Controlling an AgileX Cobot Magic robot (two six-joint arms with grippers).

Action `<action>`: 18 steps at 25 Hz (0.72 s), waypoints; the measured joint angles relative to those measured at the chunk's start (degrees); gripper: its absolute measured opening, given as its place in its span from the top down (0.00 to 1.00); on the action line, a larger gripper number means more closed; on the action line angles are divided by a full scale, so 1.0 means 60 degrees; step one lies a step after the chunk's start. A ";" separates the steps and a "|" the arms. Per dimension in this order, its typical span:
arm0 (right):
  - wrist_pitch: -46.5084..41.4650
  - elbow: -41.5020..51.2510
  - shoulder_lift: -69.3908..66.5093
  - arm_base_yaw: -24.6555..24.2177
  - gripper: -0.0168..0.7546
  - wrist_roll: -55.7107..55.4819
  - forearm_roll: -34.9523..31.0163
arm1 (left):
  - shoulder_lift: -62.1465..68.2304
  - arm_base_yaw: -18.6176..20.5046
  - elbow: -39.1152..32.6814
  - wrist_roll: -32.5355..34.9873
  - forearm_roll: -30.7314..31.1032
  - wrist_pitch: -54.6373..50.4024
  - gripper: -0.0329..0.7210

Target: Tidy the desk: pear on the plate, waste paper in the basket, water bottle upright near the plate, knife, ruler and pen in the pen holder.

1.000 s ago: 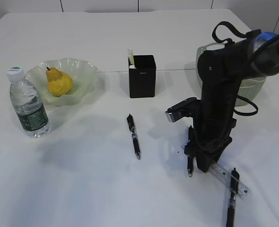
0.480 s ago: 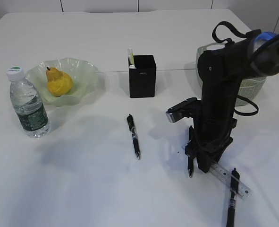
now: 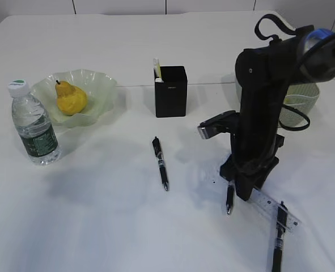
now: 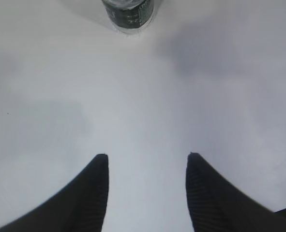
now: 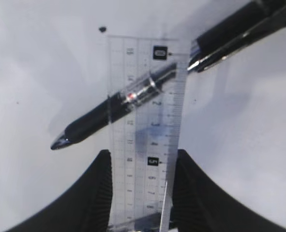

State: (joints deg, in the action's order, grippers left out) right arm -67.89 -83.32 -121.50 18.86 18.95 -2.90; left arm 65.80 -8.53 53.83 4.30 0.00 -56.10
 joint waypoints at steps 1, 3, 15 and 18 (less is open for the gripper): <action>-0.0036 -0.0126 0.0000 0.0000 0.59 -0.0014 -0.0051 | 0.0000 0.0000 0.0000 0.0000 0.0000 0.0000 0.48; -0.0071 -0.0325 0.0000 0.0000 0.59 -0.0014 -0.0163 | 0.0000 0.0000 0.0000 0.0000 0.0000 0.0000 0.48; -0.0195 -0.1904 -0.0033 0.0000 0.59 -0.0038 -0.1167 | 0.0000 0.0000 0.0000 0.0000 0.0000 0.0000 0.48; -0.0234 -0.2564 -0.0033 0.0000 0.59 -0.0038 -0.1273 | 0.0000 0.0000 0.0000 0.0000 0.0000 0.0000 0.48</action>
State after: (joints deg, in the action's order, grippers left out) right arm -69.29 -98.70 -121.70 18.86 18.72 -10.54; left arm 65.80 -8.53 53.83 4.30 0.00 -56.10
